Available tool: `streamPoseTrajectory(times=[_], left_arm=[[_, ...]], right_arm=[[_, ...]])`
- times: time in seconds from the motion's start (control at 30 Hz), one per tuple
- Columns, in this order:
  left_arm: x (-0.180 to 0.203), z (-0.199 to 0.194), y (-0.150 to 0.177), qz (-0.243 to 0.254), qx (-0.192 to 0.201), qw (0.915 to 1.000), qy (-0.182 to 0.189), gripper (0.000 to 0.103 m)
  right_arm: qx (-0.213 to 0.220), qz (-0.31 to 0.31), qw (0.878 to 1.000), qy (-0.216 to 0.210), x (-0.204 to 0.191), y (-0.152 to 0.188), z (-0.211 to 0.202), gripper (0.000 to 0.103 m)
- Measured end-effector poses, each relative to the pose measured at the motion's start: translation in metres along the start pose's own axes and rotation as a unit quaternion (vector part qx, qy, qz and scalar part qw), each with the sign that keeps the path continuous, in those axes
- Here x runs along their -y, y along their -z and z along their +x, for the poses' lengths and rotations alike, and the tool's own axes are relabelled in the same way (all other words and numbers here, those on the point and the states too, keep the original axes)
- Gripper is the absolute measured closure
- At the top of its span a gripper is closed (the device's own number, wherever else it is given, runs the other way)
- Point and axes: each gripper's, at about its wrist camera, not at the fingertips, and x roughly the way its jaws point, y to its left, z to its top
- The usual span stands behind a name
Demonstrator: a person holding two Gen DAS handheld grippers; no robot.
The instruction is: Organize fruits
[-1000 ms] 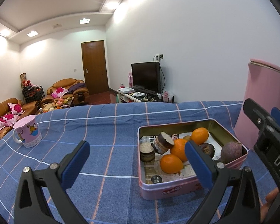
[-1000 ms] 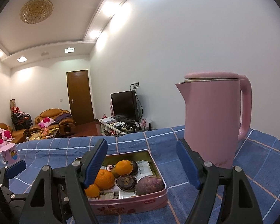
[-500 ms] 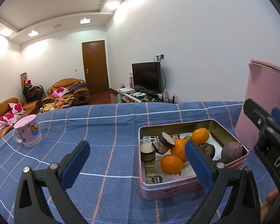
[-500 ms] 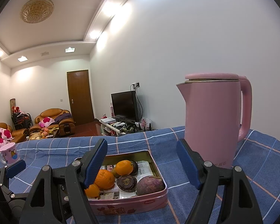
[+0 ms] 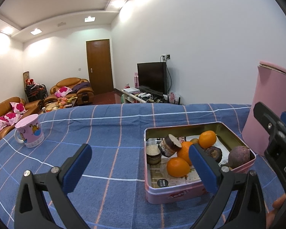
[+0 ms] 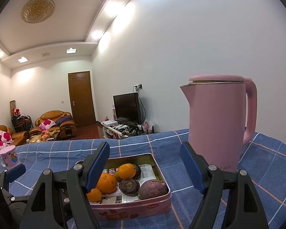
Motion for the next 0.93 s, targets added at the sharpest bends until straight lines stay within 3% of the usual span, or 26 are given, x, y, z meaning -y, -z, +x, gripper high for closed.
streamPoseTrajectory(times=[0.5, 0.93], left_arm=[[0.0012, 0.0035, -0.001, 0.001, -0.004, 1.0, -0.002, 0.0], [0.0021, 0.0051, -0.0009, -0.006, -0.009, 0.9997, 0.023, 0.0]], right_arm=[[0.0, -0.001, 1.0, 0.002, -0.0021, 0.0005, -0.0015, 0.025], [-0.006, 0.013, 1.0, 0.017, 0.0056, -0.0001, 0.002, 0.025]])
